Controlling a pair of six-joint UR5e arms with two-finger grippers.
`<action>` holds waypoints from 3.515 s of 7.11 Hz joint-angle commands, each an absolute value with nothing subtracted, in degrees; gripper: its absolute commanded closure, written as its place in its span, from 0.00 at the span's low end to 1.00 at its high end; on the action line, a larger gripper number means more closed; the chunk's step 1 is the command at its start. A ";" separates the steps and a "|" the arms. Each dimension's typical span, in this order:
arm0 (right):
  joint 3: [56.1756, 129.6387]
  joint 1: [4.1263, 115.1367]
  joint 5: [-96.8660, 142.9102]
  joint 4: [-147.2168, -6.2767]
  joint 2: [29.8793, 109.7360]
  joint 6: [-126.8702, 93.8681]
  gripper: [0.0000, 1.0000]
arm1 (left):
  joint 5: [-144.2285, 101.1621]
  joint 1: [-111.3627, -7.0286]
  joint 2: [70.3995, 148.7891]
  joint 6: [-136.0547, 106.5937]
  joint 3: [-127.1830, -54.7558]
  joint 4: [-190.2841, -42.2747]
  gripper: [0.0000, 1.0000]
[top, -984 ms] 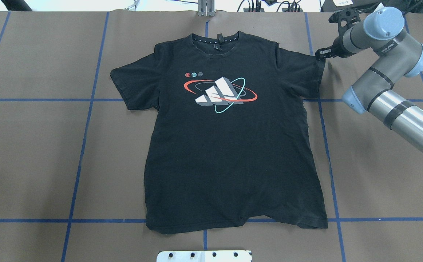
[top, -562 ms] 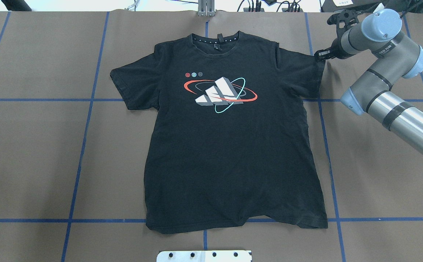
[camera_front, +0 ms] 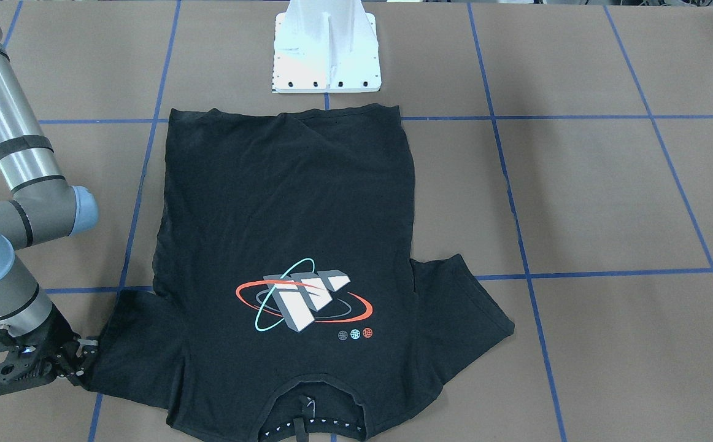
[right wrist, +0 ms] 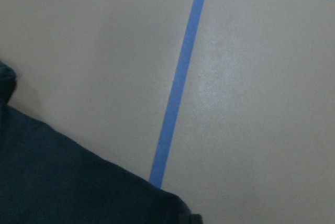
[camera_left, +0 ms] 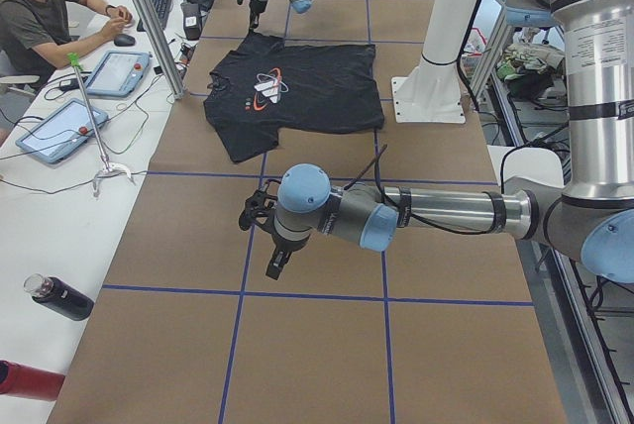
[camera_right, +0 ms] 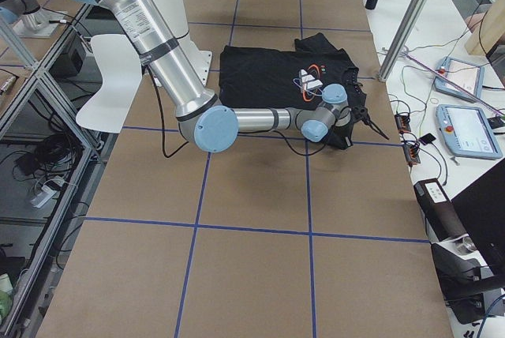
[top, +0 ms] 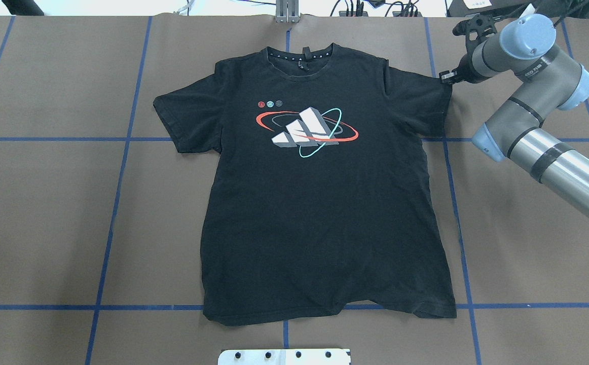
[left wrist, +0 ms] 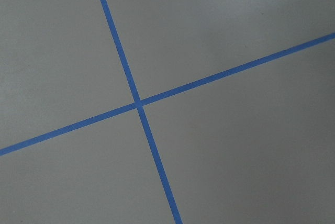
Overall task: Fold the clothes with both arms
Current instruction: 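Move the right gripper toward the shirt sleeve farthest from the robot, then lower the right gripper onto the sleeve near the shirt's collar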
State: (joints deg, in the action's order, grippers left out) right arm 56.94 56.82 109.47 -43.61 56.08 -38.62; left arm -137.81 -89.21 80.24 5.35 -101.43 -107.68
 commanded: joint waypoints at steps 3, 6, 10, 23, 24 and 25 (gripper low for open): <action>80.37 57.48 118.64 -44.03 70.20 -43.40 1.00 | -137.81 -89.21 80.33 5.36 -101.51 -107.75 0.00; 84.56 51.54 116.23 -52.68 63.43 -55.77 1.00 | -137.81 -89.21 80.42 5.36 -101.34 -107.67 0.00; 78.52 42.37 103.29 -60.21 52.59 -61.34 1.00 | -137.81 -89.21 80.42 5.10 -101.34 -107.67 0.00; 96.03 43.15 111.61 -61.52 68.44 -62.93 0.00 | -137.11 -66.64 107.82 -30.59 -81.69 -129.79 0.03; 98.15 43.24 111.80 -61.52 70.55 -62.93 0.00 | -137.02 -64.36 111.06 -30.76 -77.65 -131.03 0.07; 99.22 43.24 111.80 -61.44 71.88 -62.93 0.00 | -136.76 -63.21 113.88 -30.85 -74.48 -131.83 0.11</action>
